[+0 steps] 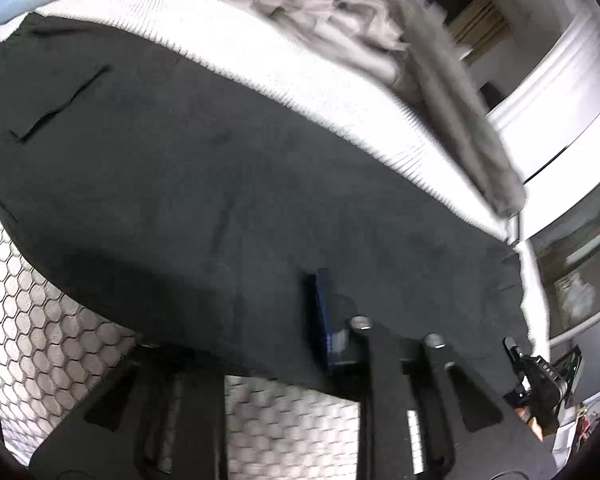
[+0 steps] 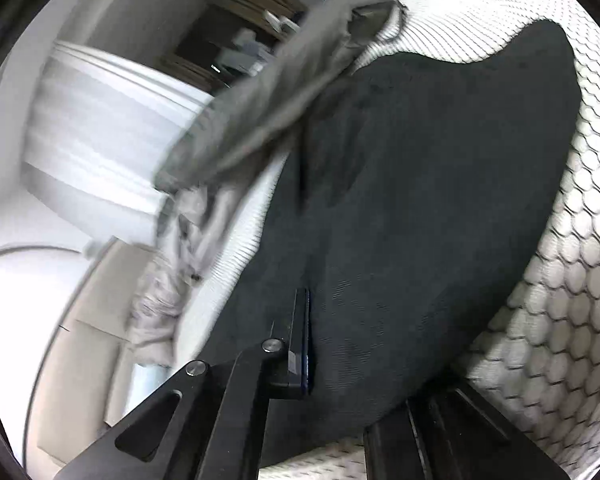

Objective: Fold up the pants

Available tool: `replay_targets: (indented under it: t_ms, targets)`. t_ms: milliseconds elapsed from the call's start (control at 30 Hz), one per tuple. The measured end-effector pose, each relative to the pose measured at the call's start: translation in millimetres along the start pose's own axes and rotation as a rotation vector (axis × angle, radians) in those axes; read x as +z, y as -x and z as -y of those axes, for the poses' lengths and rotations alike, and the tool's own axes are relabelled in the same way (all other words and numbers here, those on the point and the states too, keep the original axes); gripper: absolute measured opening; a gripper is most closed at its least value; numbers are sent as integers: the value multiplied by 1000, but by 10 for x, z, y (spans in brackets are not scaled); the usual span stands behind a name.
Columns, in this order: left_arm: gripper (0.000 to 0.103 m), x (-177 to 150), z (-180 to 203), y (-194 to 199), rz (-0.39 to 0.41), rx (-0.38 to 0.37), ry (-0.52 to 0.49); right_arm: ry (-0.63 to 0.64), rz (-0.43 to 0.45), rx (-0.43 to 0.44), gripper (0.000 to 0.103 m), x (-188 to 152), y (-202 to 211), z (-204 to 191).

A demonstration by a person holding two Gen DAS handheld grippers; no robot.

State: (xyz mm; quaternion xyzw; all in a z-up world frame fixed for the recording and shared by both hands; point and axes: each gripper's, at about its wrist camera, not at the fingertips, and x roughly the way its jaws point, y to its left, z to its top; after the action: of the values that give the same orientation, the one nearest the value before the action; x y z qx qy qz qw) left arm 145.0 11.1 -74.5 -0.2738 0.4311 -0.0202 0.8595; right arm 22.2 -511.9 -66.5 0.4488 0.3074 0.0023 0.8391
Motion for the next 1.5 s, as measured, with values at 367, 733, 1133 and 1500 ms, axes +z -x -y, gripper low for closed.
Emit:
replay_targets:
  t_ms: [367,733,1133,1500]
  targets:
    - [41,276,-451,133,53,24,52,-87,71,-18,16,384,53,192]
    - [20,482,-896,228,22,35,101,-163,106,-38,10,541,341,545]
    - [16,680,-1388,501,84,52,199,-180,105,-109,17,961,365,565]
    - [49,899,-1968,976,256,169,284,-168,103,-74,19,1042,546,593]
